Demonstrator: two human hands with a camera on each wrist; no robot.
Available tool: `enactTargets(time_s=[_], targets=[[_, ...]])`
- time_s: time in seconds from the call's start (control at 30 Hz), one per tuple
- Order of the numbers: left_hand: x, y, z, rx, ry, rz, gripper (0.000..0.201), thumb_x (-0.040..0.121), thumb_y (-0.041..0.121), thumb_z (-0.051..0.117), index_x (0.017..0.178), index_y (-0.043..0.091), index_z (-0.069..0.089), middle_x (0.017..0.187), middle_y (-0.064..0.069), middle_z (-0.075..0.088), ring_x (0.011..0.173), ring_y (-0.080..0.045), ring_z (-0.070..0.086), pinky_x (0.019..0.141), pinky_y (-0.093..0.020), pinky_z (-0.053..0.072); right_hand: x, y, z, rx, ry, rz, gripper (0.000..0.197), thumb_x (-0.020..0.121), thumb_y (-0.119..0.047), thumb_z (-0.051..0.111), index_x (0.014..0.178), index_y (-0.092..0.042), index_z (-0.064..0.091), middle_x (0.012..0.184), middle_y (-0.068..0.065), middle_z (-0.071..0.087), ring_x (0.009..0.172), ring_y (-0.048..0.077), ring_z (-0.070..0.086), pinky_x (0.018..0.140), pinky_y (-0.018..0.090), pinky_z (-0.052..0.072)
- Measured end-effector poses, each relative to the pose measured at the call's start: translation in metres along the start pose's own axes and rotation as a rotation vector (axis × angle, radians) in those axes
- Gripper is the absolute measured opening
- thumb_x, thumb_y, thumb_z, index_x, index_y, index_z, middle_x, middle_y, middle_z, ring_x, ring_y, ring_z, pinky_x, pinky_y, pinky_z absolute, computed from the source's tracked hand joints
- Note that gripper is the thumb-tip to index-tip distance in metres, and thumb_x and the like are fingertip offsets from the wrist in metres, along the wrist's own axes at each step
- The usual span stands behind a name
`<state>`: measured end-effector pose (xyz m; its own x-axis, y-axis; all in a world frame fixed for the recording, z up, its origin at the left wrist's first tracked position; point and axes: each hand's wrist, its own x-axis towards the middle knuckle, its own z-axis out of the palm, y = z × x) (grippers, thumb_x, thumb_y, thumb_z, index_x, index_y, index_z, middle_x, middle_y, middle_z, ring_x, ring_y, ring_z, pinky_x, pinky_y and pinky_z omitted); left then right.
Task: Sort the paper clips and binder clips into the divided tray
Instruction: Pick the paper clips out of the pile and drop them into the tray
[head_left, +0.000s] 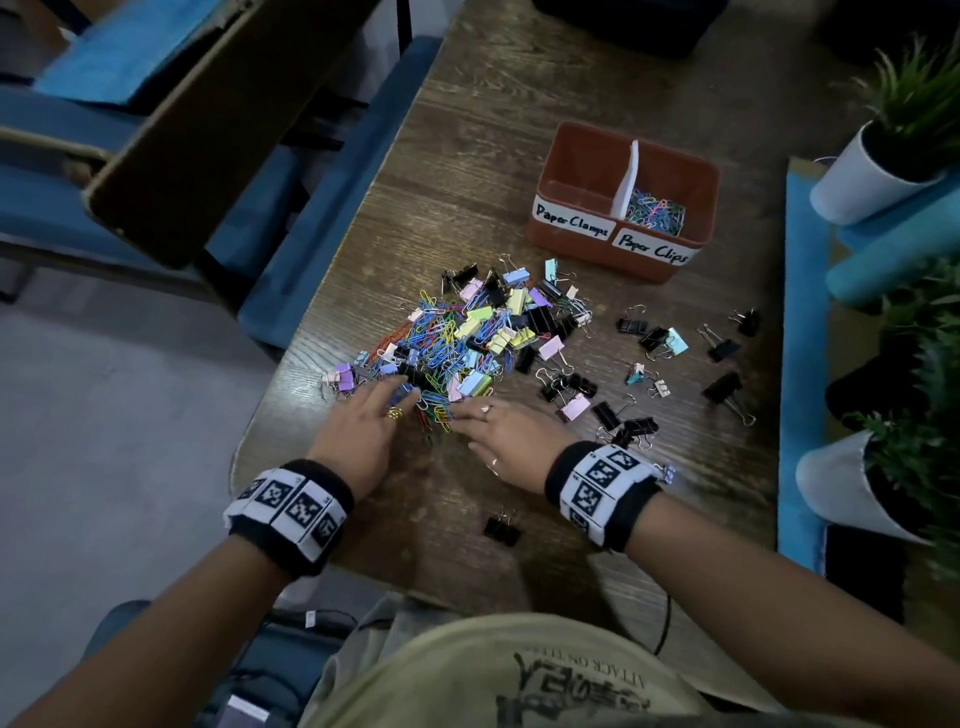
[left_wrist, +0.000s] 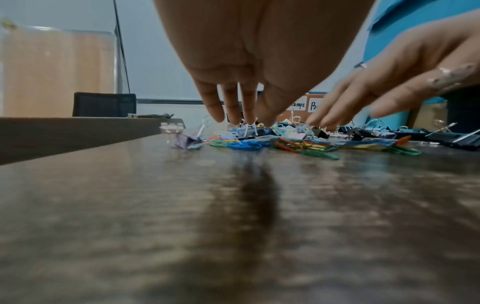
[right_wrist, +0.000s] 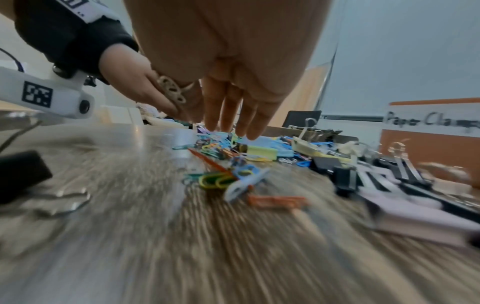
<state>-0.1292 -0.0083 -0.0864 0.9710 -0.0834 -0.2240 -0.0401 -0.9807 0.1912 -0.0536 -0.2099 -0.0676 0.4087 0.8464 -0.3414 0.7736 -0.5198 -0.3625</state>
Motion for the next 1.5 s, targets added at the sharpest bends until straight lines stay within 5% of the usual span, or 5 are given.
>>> enactTargets(time_s=[0.13, 0.5, 0.87, 1.2, 1.5], targets=[[-0.006, 0.012, 0.007, 0.07, -0.095, -0.022, 0.066, 0.07, -0.002, 0.055, 0.134, 0.014, 0.049, 0.144, -0.01, 0.042, 0.131, -0.032, 0.041, 0.107, -0.047, 0.035, 0.008, -0.011, 0.003, -0.117, -0.083, 0.028, 0.05, 0.092, -0.007, 0.039, 0.142, -0.009, 0.035, 0.153, 0.002, 0.028, 0.142, 0.021, 0.021, 0.113, 0.037, 0.027], [-0.028, 0.038, 0.036, 0.023, -0.018, 0.138, 0.052, 0.065, 0.016, 0.048, 0.114, 0.025, 0.065, 0.101, 0.0, 0.053, 0.081, -0.02, 0.054, 0.055, -0.029, 0.056, -0.014, 0.009, 0.005, 0.077, 0.08, 0.225, 0.034, 0.092, -0.014, 0.048, 0.125, -0.02, 0.056, 0.122, 0.003, 0.056, 0.117, 0.022, 0.045, 0.103, 0.034, 0.036], [-0.019, 0.024, 0.018, -0.286, 0.019, -0.158, 0.042, 0.075, 0.016, 0.074, 0.115, 0.006, 0.065, 0.118, -0.016, 0.056, 0.102, -0.037, 0.056, 0.092, -0.045, 0.049, -0.028, 0.026, 0.011, 0.287, 0.072, 0.25, 0.051, 0.081, -0.022, 0.068, 0.129, -0.022, 0.051, 0.136, -0.002, 0.042, 0.126, 0.018, 0.037, 0.108, 0.037, 0.034], [-0.01, 0.057, 0.019, -0.097, -0.263, -0.236, 0.06, 0.1, 0.032, 0.029, 0.148, 0.005, 0.006, 0.156, -0.014, -0.012, 0.145, -0.028, -0.009, 0.118, -0.034, -0.003, -0.023, 0.021, 0.022, 0.319, 0.062, 0.4, 0.05, 0.085, -0.014, 0.064, 0.131, -0.016, 0.045, 0.125, 0.006, 0.042, 0.116, 0.023, 0.045, 0.097, 0.034, 0.042], [-0.021, 0.051, 0.015, -0.439, -0.101, -0.109, 0.065, 0.079, 0.03, 0.071, 0.135, 0.008, 0.046, 0.138, -0.007, 0.04, 0.128, -0.022, 0.043, 0.111, -0.023, 0.027, -0.034, 0.021, 0.022, 0.372, 0.056, 0.338, 0.078, 0.07, -0.036, 0.076, 0.137, -0.022, 0.038, 0.134, 0.001, 0.04, 0.129, 0.018, 0.033, 0.109, 0.037, 0.032]])
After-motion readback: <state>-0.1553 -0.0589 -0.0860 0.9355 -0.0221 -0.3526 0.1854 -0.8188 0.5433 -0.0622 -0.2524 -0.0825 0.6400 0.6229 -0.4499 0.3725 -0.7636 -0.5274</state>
